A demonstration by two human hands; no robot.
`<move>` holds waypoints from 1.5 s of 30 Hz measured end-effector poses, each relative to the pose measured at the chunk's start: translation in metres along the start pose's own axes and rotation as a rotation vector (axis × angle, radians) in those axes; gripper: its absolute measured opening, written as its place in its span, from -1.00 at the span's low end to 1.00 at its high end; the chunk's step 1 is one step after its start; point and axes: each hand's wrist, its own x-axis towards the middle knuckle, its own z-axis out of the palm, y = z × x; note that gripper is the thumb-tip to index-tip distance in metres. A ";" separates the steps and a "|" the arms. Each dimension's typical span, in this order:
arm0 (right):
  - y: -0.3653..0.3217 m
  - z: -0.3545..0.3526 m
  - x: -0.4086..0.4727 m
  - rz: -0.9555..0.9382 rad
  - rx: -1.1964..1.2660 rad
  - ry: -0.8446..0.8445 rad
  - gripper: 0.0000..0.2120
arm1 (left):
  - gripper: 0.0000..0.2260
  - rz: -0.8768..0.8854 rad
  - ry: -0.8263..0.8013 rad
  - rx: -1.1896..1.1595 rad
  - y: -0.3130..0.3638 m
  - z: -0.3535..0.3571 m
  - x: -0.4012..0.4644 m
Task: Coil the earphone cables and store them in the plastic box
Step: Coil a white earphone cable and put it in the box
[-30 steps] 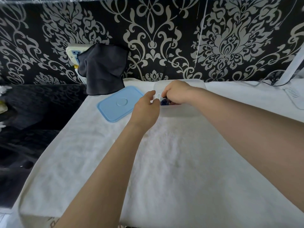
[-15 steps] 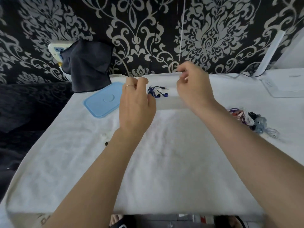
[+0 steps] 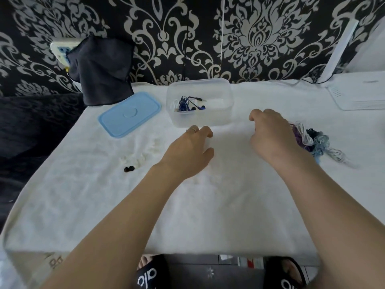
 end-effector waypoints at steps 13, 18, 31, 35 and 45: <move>-0.040 -0.010 0.000 -0.003 1.047 -0.057 -0.69 | -0.54 -0.228 -0.273 -0.672 -0.001 -0.030 -0.007; -0.048 -0.017 -0.003 0.128 1.534 -0.187 -0.70 | -0.70 -0.168 -0.291 -0.660 -0.009 -0.032 -0.009; -0.046 -0.004 0.000 0.179 1.236 -0.131 -0.85 | -0.62 -0.153 -0.187 -0.443 -0.012 -0.048 -0.015; -0.057 -0.005 -0.010 -0.063 1.049 -0.248 -0.81 | -0.58 -0.209 -0.234 -0.595 -0.020 -0.050 -0.016; -0.076 0.015 -0.021 -0.041 1.167 -0.592 -0.70 | -0.41 -0.357 -0.318 -0.744 -0.024 -0.053 -0.017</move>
